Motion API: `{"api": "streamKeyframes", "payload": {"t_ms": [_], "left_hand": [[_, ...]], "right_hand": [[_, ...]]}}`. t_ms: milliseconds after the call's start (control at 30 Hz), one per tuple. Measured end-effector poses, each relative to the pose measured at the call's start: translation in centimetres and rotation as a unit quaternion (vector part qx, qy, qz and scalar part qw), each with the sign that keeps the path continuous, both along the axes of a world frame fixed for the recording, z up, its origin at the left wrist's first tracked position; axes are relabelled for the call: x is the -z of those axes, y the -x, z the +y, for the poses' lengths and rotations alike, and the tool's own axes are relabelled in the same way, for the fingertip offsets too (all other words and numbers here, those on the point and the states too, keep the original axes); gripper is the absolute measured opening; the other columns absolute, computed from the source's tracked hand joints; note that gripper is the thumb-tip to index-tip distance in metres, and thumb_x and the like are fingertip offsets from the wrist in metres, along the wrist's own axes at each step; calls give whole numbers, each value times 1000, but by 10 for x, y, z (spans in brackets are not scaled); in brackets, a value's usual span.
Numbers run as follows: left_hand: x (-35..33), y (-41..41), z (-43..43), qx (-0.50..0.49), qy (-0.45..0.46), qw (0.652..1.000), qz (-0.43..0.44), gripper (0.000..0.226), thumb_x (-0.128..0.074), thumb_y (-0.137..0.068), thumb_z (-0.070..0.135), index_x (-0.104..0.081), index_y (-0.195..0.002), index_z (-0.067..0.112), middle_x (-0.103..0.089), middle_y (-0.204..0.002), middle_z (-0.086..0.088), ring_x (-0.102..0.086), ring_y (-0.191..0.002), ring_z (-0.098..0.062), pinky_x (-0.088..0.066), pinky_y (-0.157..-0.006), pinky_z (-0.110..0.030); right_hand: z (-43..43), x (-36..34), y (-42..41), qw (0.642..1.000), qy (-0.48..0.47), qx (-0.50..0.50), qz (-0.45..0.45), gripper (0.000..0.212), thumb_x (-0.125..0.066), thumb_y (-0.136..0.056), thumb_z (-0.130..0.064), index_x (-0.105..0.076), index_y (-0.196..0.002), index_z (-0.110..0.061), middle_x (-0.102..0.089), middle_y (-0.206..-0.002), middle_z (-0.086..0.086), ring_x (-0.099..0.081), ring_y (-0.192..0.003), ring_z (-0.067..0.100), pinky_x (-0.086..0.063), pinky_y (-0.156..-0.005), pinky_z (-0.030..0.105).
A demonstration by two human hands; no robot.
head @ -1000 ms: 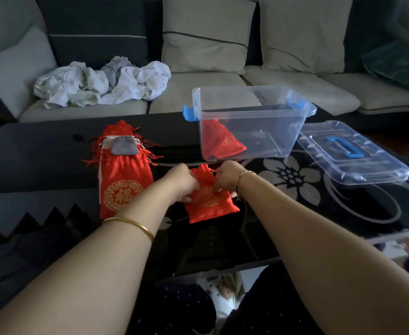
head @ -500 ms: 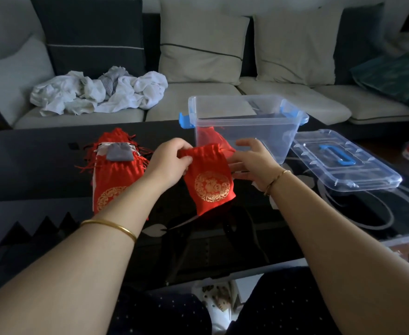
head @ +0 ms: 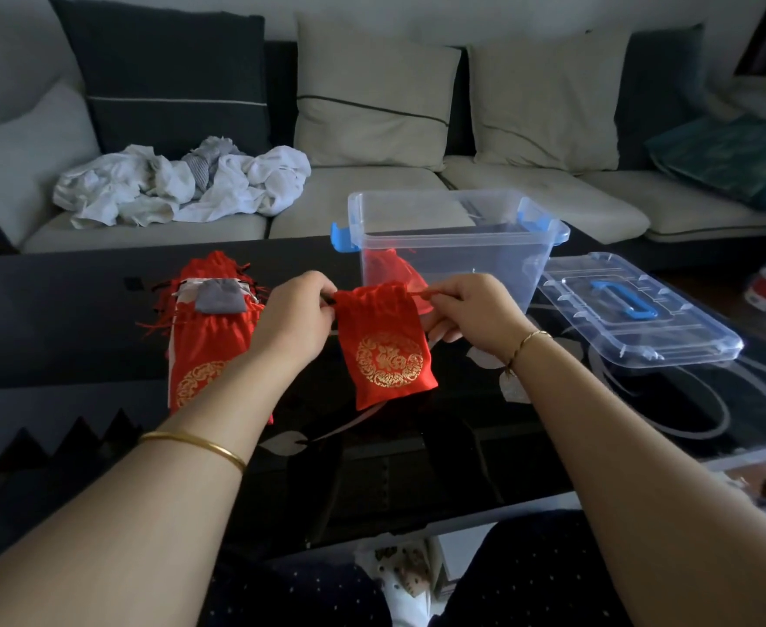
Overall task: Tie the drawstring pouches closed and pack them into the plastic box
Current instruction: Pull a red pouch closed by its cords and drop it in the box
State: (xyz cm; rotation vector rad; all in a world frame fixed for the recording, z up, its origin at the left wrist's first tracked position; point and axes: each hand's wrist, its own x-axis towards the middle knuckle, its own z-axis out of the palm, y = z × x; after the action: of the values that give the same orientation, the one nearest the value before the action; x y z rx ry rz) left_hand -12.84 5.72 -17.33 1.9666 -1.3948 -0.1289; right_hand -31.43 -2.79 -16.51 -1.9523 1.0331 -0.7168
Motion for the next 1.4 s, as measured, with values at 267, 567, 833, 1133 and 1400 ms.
{"api": "streamKeyframes", "payload": {"t_ms": [267,567,833,1133,1400], "left_hand": [[-7,-14,6,-71,-34,994,-77,20,-54,-90,9,-66,-75,15,-61,-76,-14,-59,-71,-31,-49,-65,-39],[-7,-20,8,-54,18,998,40,15,-55,-92,13,-66,-83,11,-67,-85,-5,-63,-75,-21,-53,-72,-38],[-20,2,8,23,32,932,361,25,-37,-101,16,-52,-82,18,-59,-84,1,-66,-72,-15,-46,-48,-20],[-24,12,6,53,28,921,385,26,-34,-102,18,-50,-83,21,-60,-77,1,-60,-63,-11,-43,-52,-22],[-24,10,6,36,33,923,381,26,-34,-102,18,-50,-82,22,-60,-76,1,-60,-63,-11,-42,-49,-21]], "right_hand": [[2,-8,15,994,-97,-30,-46,15,-50,-94,-6,-52,-80,-3,-69,-76,21,-66,-51,17,-54,-50,24],[2,1,13,993,-98,30,-67,16,-52,-94,-11,-60,-83,-3,-65,-68,11,-59,-48,12,-49,-47,18],[1,13,-4,995,-66,74,14,11,-48,-92,-11,-57,-95,-7,-62,-85,10,-59,-63,16,-52,-61,30],[6,3,-4,978,-164,49,-117,43,-43,-95,-3,-41,-136,-18,-58,-97,1,-63,-77,18,-55,-67,33],[6,2,3,989,-124,16,-79,16,-49,-93,-4,-62,-98,-12,-66,-90,5,-63,-74,12,-49,-60,22]]}}
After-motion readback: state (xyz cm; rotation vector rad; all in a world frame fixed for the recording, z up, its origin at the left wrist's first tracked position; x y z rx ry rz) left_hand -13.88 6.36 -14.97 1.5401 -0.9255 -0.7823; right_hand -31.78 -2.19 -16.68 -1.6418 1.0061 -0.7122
